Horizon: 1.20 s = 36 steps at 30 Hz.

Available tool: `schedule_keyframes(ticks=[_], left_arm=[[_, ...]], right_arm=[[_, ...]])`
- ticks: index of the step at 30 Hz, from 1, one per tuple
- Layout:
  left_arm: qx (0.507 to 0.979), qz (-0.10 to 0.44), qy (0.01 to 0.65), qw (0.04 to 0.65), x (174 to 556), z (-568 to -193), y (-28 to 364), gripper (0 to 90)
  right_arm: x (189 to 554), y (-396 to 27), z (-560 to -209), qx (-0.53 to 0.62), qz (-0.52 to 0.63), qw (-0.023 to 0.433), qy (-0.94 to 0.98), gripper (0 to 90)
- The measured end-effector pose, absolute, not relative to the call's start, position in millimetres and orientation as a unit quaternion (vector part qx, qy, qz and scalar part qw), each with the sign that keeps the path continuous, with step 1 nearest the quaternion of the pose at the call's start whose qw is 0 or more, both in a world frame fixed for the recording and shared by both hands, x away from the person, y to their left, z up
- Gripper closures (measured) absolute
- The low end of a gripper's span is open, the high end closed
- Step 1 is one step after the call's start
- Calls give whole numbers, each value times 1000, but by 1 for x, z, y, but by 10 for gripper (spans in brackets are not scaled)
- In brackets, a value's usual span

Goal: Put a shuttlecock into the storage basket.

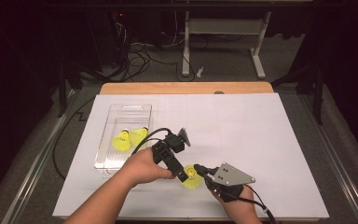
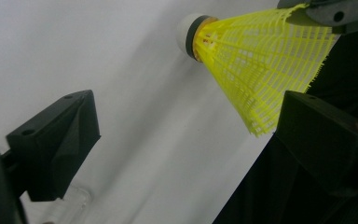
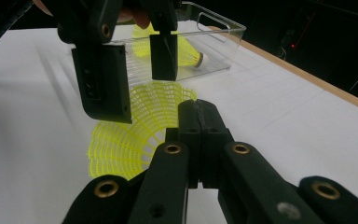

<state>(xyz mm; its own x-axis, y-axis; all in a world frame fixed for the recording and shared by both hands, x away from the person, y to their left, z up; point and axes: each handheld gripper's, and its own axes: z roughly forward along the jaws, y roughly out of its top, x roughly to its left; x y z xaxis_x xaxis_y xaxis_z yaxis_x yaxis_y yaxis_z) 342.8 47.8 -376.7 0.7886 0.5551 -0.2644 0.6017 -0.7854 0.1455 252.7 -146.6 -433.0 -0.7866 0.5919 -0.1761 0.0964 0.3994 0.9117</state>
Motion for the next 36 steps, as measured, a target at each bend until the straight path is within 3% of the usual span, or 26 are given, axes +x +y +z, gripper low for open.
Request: schedule_keyframes(ticks=[10,20,36], left_arm=[[937,-116,306,121,344,-375,49,286],[936,-124,300,138,343,-372,50,603],[941,-112,288,137,341,-372,48,883]], right_arm=[[253,-147,-432,217,505,250,797,900],[253,-144,-433,214,503,248,800,900],[253,-142,-434,213,501,247,801,900]])
